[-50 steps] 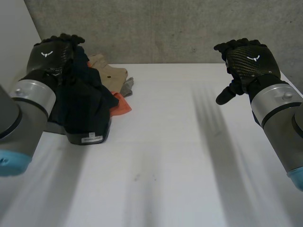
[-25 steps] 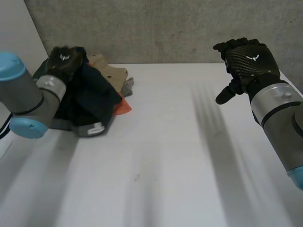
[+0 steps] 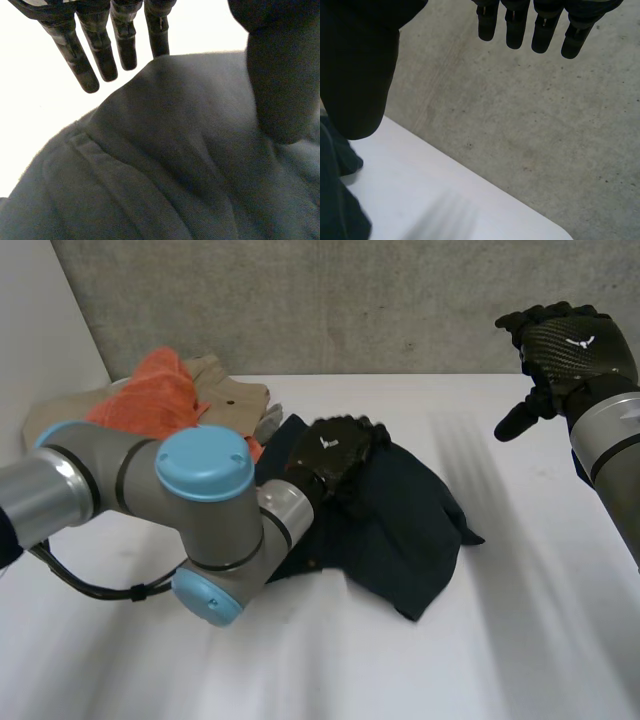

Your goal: Fold the laundry.

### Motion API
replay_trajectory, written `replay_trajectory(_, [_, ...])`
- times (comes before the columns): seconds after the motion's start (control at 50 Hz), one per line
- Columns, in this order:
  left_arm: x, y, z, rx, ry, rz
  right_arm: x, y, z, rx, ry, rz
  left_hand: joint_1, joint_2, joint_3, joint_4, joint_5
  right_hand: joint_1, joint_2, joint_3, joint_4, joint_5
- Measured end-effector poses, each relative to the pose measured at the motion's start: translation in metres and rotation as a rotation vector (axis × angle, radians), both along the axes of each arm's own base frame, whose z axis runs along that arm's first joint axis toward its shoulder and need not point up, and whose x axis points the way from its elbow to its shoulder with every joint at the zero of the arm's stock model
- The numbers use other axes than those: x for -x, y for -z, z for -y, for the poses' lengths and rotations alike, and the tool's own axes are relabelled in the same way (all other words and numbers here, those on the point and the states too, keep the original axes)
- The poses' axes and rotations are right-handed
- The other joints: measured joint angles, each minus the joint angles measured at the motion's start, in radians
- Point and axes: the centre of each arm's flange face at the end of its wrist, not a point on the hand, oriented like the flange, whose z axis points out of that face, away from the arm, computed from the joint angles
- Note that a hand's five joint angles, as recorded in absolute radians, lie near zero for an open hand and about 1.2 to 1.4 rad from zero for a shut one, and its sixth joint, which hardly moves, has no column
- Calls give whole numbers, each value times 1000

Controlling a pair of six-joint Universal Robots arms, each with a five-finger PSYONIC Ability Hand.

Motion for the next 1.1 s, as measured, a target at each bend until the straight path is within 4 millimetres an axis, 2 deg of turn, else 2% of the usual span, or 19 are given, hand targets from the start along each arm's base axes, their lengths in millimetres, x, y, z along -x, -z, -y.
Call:
replay_trajectory(0.08, [-3, -11, -8, 0, 9, 25, -1, 2, 1, -2, -8, -49, -91, -97, -100, -96, -95, 0, 0, 0, 0, 0])
replay_trajectory(0.2, [-30, -62, -15, 58, -33, -2, -2, 4, -5, -44, -24, -140, -126, -134, -133, -128, -125, 0, 0, 0, 0, 0])
replay_trajectory(0.22, [-30, -62, -15, 58, -33, -2, -2, 4, -5, -44, -24, -140, -126, -134, -133, -128, -125, 0, 0, 0, 0, 0])
replay_trajectory(0.28, [-53, -83, -7, 99, -90, -11, -1, 12, -12, -114, -42, -167, -126, -135, -133, -129, -125, 0, 0, 0, 0, 0])
replay_trajectory(0.36, [-74, -87, 7, 129, -150, 21, 0, 28, -22, -211, -63, -162, -126, -135, -133, -133, -129, 0, 0, 0, 0, 0])
replay_trajectory(0.4, [-88, -76, 21, 139, -188, 92, 0, 44, -29, -288, -72, -114, -127, -139, -133, -137, -130, 0, 0, 0, 0, 0])
replay_trajectory(0.48, [-96, -42, 39, 128, -194, 218, 0, 70, -32, -362, -66, -3, -160, -160, -167, -160, -136, 0, 0, 0, 0, 0])
replay_trajectory(0.6, [-89, 17, 64, 93, -110, 339, -7, 119, -30, -448, -47, 121, -160, -160, -167, -160, -136, 0, 0, 0, 0, 0])
replay_trajectory(0.66, [-83, 36, 71, 75, -67, 357, -14, 136, -31, -466, -44, 133, -106, -110, -125, -112, -95, 0, 0, 0, 0, 0])
replay_trajectory(0.7, [-81, 41, 73, 67, -54, 360, -16, 140, -31, -469, -42, 132, -1, -31, -40, -24, -11, 0, 1, 1, 1, 0])
replay_trajectory(0.72, [-78, 46, 75, 54, -39, 363, -20, 146, -30, -469, -39, 126, 361, 315, 304, 301, 302, 125, 144, 141, 129, 121])
replay_trajectory(0.76, [-76, 49, 75, 42, -27, 364, -23, 150, -28, -464, -35, 119, 569, 570, 556, 557, 542, 310, 333, 306, 303, 294])
replay_trajectory(0.78, [-75, 49, 74, 39, -24, 365, -24, 150, -27, -461, -35, 116, 569, 570, 556, 557, 542, 385, 393, 384, 380, 368])
replay_trajectory(0.8, [-74, 49, 73, 35, -20, 365, -25, 150, -25, -455, -34, 114, 673, 701, 684, 692, 672, 424, 434, 424, 420, 407])
replay_trajectory(0.82, [-72, 49, 71, 30, -16, 367, -27, 150, -22, -441, -34, 109, 748, 793, 769, 789, 765, 725, 795, 756, 755, 728])
replay_trajectory(0.86, [-70, 45, 68, 28, -13, 368, -30, 147, -15, -415, -36, 102, 750, 816, 785, 813, 775, 862, 942, 923, 925, 890])
replay_trajectory(0.92, [-69, 34, 62, 29, -26, 367, -35, 138, -3, -358, -44, 83, 750, 819, 787, 817, 775, 875, 969, 962, 976, 922])
replay_trajectory(0.98, [-69, 10, 47, 23, -70, 349, -44, 118, 20, -236, -65, 26, 750, 820, 787, 817, 775, 875, 969, 963, 984, 922])
replay_trajectory(1.1, [-60, -35, -2, -29, -124, 220, -67, 90, 63, -14, -100, -106, 750, 822, 799, 829, 775, 875, 969, 962, 984, 931])
